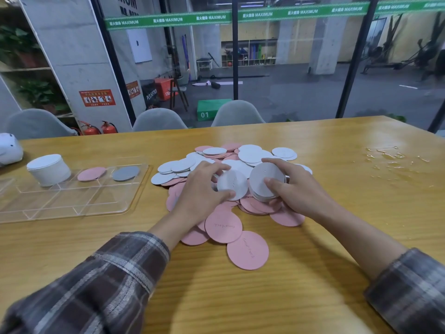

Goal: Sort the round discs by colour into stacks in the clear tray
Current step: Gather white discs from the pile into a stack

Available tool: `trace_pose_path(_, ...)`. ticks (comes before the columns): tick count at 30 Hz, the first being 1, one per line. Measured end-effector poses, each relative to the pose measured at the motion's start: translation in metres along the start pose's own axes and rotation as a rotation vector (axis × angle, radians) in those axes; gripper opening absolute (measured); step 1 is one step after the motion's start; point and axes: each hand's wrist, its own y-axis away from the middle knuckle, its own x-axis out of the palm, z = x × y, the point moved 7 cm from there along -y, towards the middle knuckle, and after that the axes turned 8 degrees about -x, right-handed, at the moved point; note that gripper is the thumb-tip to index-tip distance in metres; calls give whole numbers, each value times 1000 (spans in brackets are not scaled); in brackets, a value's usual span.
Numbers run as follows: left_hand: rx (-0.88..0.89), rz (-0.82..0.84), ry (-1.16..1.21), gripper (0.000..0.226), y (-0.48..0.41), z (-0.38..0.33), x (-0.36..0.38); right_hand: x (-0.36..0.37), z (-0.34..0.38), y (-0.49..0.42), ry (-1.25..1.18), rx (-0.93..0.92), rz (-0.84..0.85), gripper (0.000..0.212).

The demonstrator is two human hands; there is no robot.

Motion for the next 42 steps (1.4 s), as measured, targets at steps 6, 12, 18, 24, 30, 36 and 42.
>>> trace_pose_path(6,-61,-1,240,16,-3,0,-16,1,-2,-1,-32,0,-17,43)
trace_pose_path(12,-151,157,527,13,1,-3,-10,2,-3,-2,-91,-9,-10,39)
trace_pose_path(18,-143,96,476,20,6,-8,5,6,1,-2,-173,-26,18,35)
trace_pose_path(24,-155,56,487,26,5,-19,13,7,8,1,-58,-96,64,42)
trace_pose_path(30,-53,23,380,7,3,-28,13,-4,1,0,-2,-87,38,45)
trace_pose_path(36,91,63,-47,24,-3,-29,35,-21,-14,6,-46,-48,-11,46)
trace_pose_path(42,161,90,-135,41,-8,-33,46,-38,-21,8,-13,-56,-78,46)
